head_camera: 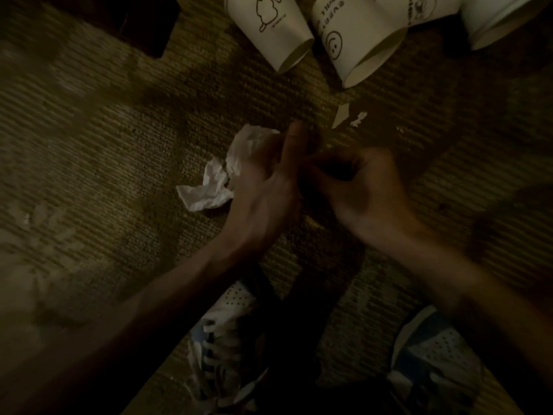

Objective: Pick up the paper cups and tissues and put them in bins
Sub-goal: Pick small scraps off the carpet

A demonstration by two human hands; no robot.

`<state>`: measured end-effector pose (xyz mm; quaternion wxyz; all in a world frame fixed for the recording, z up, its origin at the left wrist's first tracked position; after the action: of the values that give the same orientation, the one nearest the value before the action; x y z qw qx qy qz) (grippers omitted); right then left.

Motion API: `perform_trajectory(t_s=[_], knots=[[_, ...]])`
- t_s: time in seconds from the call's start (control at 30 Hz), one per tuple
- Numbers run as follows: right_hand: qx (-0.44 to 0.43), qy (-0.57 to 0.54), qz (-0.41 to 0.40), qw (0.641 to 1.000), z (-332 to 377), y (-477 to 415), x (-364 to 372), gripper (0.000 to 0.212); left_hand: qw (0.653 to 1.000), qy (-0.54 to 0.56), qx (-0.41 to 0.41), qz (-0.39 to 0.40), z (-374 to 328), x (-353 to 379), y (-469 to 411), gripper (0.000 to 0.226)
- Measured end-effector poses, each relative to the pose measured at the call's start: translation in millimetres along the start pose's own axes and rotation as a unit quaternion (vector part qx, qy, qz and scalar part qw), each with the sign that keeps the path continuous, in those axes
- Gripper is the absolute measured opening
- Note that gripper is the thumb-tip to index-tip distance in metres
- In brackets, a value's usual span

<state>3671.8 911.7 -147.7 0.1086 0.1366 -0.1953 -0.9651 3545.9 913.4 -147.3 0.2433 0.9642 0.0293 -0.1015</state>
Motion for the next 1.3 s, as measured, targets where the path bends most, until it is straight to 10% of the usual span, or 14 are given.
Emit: perform_trajectory(t_s=[0.2,0.3,0.47,0.67,0.83,1.3], knots=[[0.037,-0.101,0.138,0.985,9,6,15,0.044,0.999,0.001,0.028,0.046,0,-26,23,0.04],[0.047,-0.028,0.169,0.984,8,5,25,0.023,0.995,-0.059,0.054,0.061,5,-51,32,0.036],[0.003,0.002,0.127,0.992,9,-9,41,0.019,0.977,-0.175,0.101,-0.066,24,-95,22,0.026],[-0.034,0.142,0.119,0.982,-8,-40,47,0.046,0.959,-0.279,0.053,0.015,55,-112,15,0.064],[0.001,0.212,0.154,0.965,-16,-43,48,0.037,0.951,-0.298,0.082,-0.012,60,-106,13,0.036],[0.056,0.173,0.156,0.971,0,-31,42,0.029,0.98,-0.083,0.059,-0.173,35,-118,-3,0.036]])
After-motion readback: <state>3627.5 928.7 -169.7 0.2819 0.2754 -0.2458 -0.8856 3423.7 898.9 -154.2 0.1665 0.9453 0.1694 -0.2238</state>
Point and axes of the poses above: each hand's wrist, its own y-axis away from the middle knuckle, its own x-axis out of the palm, z = x × y, the point moved 1 cm from there along -y, towards the middle knuckle, and after that the axes turned 7 degrees about y, right-handed, at the moved point
